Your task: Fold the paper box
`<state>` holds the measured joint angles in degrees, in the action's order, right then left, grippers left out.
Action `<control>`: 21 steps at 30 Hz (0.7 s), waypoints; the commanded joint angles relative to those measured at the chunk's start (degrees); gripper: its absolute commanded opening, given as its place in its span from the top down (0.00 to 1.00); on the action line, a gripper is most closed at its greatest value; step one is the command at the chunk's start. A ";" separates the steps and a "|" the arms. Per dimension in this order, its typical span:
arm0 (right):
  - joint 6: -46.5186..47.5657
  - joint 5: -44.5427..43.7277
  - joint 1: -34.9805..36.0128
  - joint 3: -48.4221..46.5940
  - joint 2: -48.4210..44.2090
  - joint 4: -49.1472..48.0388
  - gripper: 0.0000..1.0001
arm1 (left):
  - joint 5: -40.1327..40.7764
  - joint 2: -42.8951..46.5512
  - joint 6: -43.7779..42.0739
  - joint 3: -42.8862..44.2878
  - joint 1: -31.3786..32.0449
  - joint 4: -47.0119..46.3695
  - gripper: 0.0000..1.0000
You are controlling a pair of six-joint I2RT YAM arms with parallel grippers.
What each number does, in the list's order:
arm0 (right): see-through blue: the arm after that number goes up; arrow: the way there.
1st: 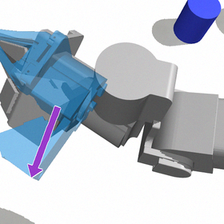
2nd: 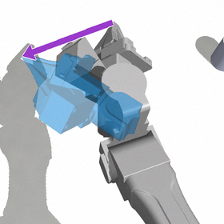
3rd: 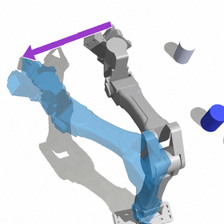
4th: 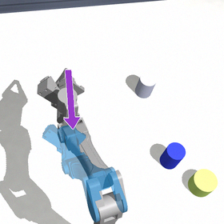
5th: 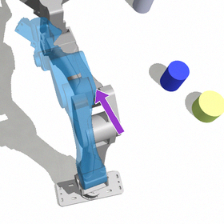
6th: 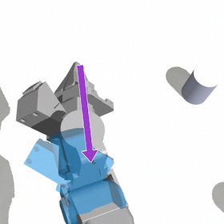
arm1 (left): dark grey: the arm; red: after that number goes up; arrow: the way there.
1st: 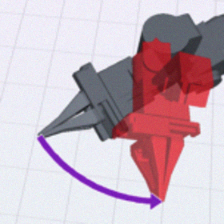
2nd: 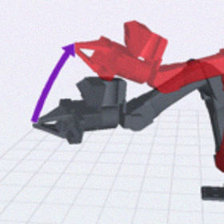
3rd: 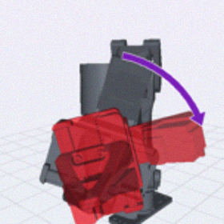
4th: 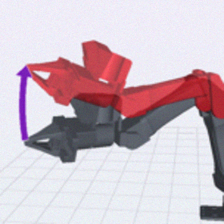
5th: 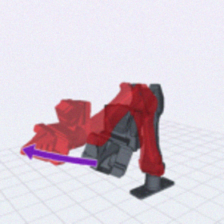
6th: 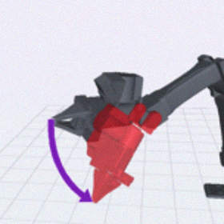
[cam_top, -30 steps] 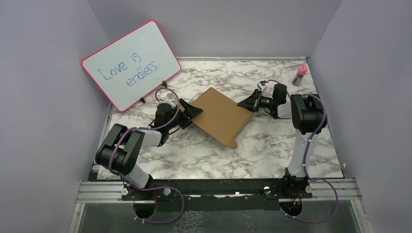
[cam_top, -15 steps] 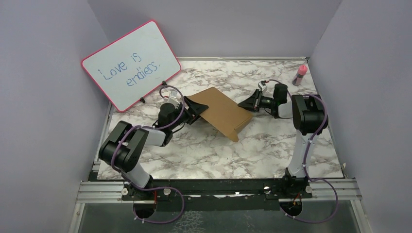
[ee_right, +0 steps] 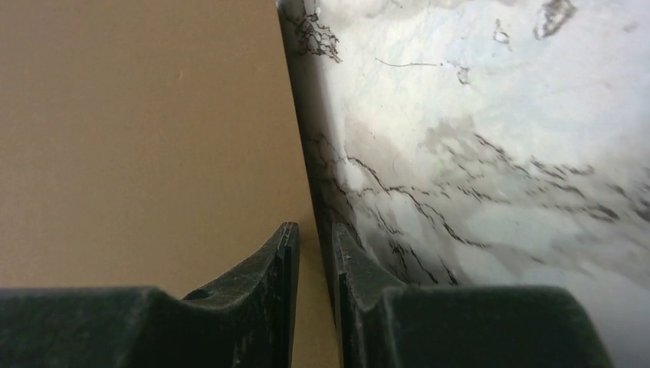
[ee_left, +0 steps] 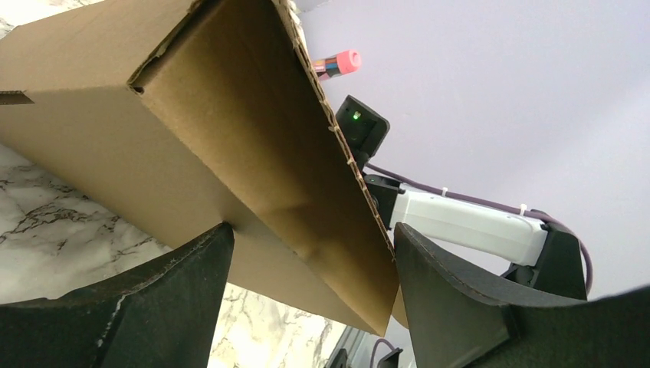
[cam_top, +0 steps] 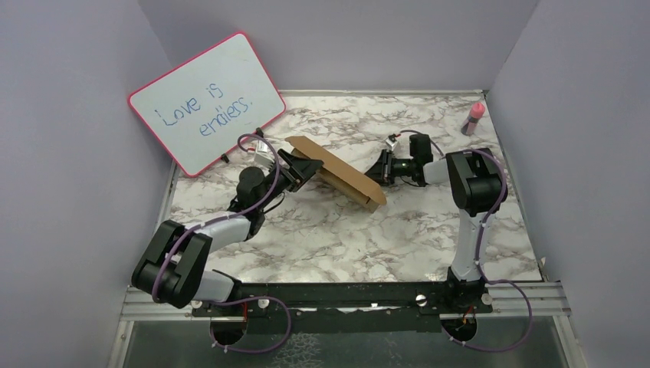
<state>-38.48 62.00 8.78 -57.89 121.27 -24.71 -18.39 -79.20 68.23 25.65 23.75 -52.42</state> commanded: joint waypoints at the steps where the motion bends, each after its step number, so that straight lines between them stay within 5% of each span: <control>1: 7.79 -4.73 2.13 -3.39 -2.12 10.60 0.70 | 1.78 3.51 -1.58 -1.34 0.51 5.29 0.23; 21: 17.98 -9.95 -0.51 -18.77 -3.17 23.77 0.34 | 3.98 -0.02 -7.20 7.08 0.53 13.74 0.21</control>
<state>-22.87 53.54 10.00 -75.02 120.40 -4.19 -15.94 -76.62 63.99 29.78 24.12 -40.62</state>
